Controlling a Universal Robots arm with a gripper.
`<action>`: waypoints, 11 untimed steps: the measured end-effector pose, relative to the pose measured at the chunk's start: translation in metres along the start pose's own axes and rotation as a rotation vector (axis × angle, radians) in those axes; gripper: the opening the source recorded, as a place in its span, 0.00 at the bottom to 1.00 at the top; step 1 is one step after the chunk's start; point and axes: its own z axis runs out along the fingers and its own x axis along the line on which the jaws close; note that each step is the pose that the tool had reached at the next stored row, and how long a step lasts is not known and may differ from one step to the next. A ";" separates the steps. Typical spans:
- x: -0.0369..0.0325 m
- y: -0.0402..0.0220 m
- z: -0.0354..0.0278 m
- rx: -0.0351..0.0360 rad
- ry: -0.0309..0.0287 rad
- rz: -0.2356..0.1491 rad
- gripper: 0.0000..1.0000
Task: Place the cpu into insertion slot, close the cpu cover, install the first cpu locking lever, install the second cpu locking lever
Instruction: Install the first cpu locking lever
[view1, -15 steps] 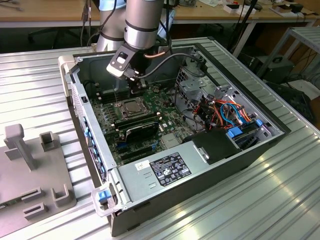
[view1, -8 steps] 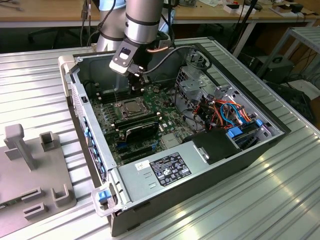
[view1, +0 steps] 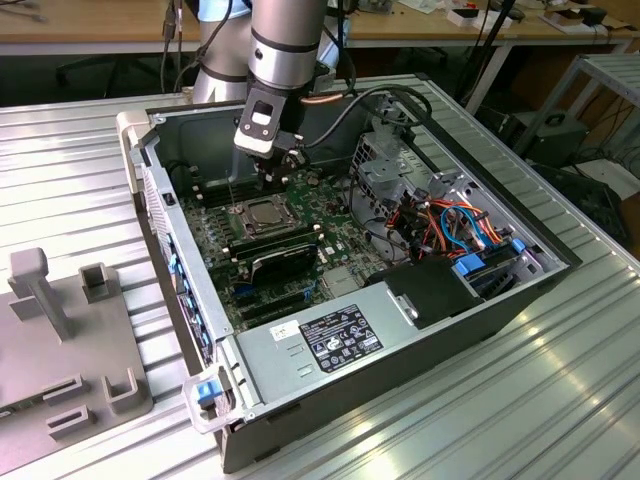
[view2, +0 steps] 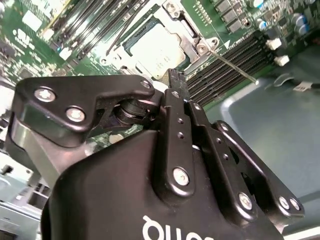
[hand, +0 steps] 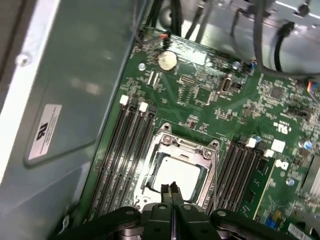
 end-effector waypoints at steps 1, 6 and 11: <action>0.0003 -0.0006 0.0001 -0.0004 0.0003 -0.006 0.11; 0.0030 -0.0080 0.0001 -0.0003 0.0007 -0.032 0.11; 0.0113 -0.0302 0.0003 -0.0011 0.0027 -0.035 0.11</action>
